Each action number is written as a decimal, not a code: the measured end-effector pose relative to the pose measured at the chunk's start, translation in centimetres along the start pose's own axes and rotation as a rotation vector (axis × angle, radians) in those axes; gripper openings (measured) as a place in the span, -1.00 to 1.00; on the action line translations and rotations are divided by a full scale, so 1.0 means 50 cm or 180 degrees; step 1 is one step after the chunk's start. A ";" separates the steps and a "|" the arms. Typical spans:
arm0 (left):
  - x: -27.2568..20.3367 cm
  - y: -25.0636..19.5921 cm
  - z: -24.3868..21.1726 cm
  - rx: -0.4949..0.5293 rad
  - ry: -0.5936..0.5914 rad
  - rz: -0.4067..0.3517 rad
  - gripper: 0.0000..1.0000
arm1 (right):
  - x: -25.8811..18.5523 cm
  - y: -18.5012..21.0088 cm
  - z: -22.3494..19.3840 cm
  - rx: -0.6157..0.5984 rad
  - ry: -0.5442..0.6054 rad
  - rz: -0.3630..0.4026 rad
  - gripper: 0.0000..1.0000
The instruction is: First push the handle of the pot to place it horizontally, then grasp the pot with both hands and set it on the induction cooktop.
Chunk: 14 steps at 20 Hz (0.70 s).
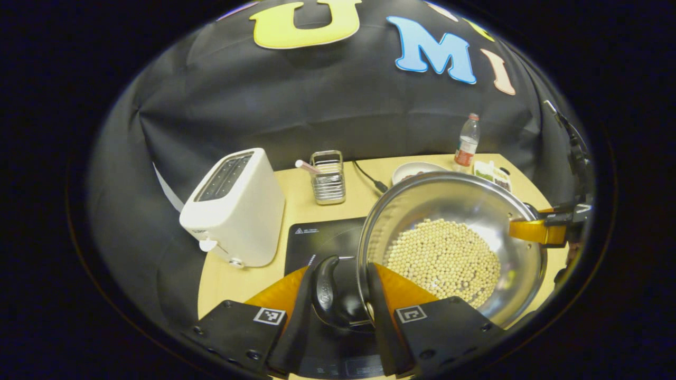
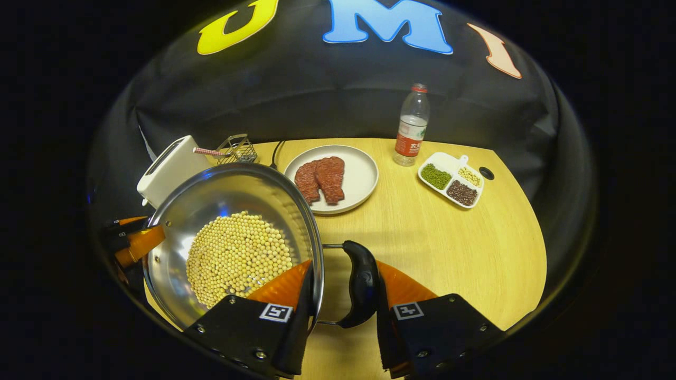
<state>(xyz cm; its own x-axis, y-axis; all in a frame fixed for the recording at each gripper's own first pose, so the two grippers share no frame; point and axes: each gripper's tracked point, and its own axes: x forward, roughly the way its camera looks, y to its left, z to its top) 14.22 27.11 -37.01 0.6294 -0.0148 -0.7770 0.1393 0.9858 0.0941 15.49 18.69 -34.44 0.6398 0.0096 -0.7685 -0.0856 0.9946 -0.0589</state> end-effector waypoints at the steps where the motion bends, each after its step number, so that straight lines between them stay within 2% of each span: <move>1: 0.004 0.016 0.000 0.0003 0.0011 0.0016 0.23 | 0.005 0.013 0.001 0.0006 0.0008 0.0009 0.10; 2: 0.000 0.024 0.001 -0.0003 0.0018 0.0031 0.17 | 0.009 0.026 0.003 0.0022 0.0010 0.0018 0.10; 4: 0.003 0.050 0.004 0.0010 0.0024 0.0051 0.17 | 0.015 0.051 0.004 0.0048 0.0022 0.0040 0.10; 5: 0.009 0.067 0.006 0.0023 0.0026 0.0059 0.23 | 0.018 0.061 0.006 0.0049 0.0031 0.0047 0.10; 6: 0.013 0.081 0.003 0.0034 0.0040 0.0060 0.17 | 0.022 0.071 0.009 0.0051 0.0032 0.0052 0.10; 14: 0.037 0.152 -0.003 0.0019 0.0085 0.0022 0.17 | 0.037 0.139 0.018 0.0056 0.0078 0.0056 0.09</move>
<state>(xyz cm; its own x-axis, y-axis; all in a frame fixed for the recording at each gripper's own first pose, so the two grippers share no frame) 16.32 34.60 -37.84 0.6098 -0.0033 -0.7925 0.1395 0.9848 0.1032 16.75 25.73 -35.68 0.6194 0.0248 -0.7847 -0.0831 0.9960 -0.0341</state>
